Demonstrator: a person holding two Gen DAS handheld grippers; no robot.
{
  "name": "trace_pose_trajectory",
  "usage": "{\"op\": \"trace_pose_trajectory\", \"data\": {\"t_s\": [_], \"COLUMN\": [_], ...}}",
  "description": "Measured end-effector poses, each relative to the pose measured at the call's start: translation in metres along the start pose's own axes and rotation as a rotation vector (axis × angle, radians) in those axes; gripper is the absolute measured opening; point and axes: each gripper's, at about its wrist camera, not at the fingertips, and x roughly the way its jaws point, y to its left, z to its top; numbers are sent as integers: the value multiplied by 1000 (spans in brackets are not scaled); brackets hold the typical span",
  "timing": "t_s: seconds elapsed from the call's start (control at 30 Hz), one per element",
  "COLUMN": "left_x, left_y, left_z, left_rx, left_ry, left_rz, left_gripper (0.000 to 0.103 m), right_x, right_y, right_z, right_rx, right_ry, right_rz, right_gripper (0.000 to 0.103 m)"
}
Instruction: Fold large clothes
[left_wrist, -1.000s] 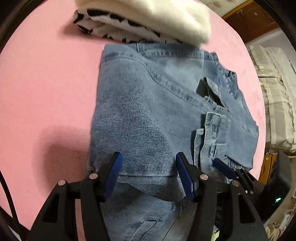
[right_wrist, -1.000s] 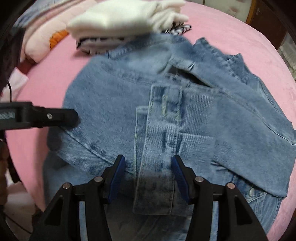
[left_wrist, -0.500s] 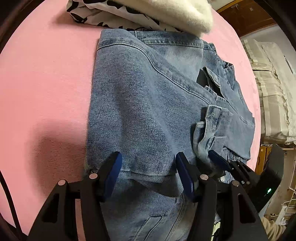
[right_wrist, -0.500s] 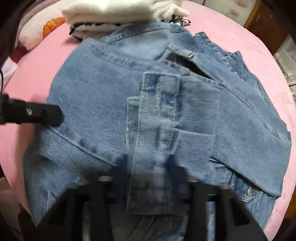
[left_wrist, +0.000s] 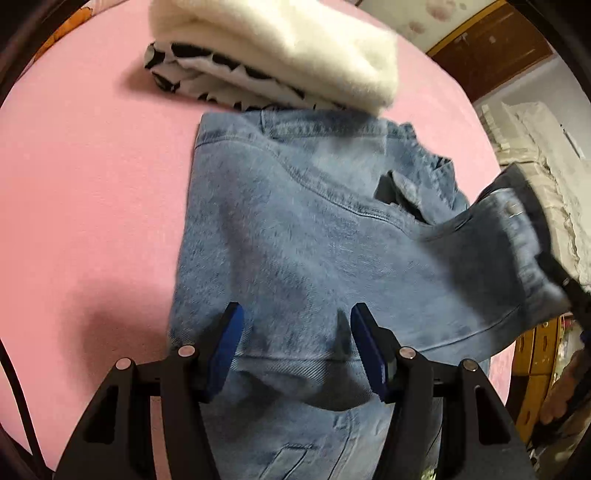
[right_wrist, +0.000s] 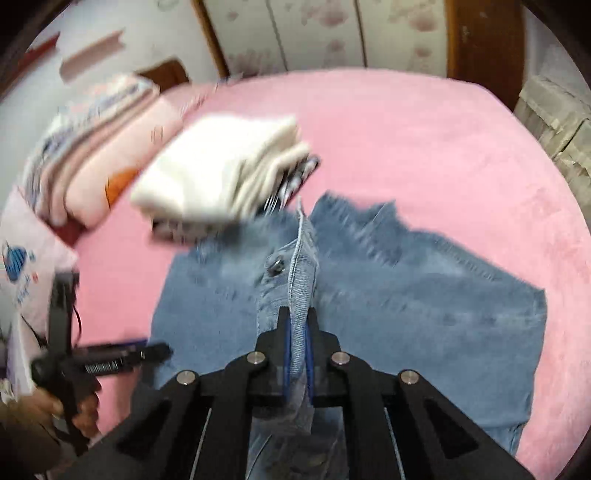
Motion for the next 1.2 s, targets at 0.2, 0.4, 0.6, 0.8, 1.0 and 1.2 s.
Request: {"op": "trace_pose_trajectory", "data": {"t_s": [0.2, 0.4, 0.6, 0.8, 1.0, 1.2], "left_x": [11, 35, 41, 39, 44, 58], "left_y": [-14, -21, -26, -8, 10, 16], "left_z": [-5, -7, -4, 13, 40, 64], "left_rx": [5, 16, 48, 0, -5, 29], "left_ry": [-20, -2, 3, -12, -6, -2], "left_rz": [37, 148, 194, 183, 153, 170], "left_gripper": [59, 59, 59, 59, 59, 59], "right_x": [-28, 36, 82, 74, 116, 141], "right_y": [-36, -82, -132, -141, -164, -175], "right_z": [17, -16, -52, -37, -27, -17], "right_rx": [56, 148, 260, 279, 284, 225], "right_ry": [-146, 20, 213, 115, 164, 176], "right_rz": [67, -70, -178, -42, 41, 63], "right_gripper": [6, 12, 22, 67, 67, 67]}}
